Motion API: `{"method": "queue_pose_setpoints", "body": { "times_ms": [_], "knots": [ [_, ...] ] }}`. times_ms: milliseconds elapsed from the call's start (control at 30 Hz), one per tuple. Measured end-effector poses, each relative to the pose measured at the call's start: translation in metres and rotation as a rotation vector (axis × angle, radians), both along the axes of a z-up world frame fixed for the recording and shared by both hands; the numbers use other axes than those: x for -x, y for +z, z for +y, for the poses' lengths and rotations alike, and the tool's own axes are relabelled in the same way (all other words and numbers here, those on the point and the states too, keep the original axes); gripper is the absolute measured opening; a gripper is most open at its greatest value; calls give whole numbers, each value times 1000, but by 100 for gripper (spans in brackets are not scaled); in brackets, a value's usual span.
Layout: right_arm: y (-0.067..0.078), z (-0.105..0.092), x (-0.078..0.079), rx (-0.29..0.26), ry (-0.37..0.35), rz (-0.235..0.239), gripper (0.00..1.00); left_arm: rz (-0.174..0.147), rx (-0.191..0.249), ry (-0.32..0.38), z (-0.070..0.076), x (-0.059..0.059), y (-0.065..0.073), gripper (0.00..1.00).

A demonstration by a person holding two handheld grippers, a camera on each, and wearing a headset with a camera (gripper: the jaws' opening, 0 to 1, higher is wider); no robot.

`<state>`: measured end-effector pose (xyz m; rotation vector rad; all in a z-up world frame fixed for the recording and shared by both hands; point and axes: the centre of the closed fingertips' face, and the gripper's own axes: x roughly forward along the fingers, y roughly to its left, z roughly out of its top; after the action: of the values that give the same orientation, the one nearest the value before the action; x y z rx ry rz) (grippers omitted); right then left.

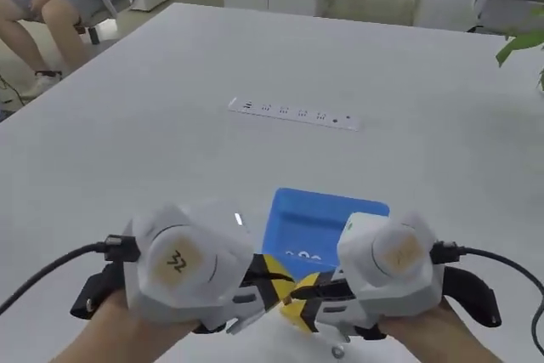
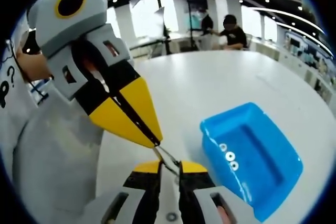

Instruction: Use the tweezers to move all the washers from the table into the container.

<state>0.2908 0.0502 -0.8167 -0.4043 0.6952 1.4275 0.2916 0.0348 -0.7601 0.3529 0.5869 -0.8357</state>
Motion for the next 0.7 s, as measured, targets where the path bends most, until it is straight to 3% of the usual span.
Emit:
{"method": "queue_pose_setpoints", "body": {
  "times_ms": [400,700],
  "knots": [
    [1,3,2,-25,-21,18,10,21,16,30,7,2,-1,0],
    [4,1,-1,-31,-24,15,10,15,37,34,3,0,5,0]
  ]
}}
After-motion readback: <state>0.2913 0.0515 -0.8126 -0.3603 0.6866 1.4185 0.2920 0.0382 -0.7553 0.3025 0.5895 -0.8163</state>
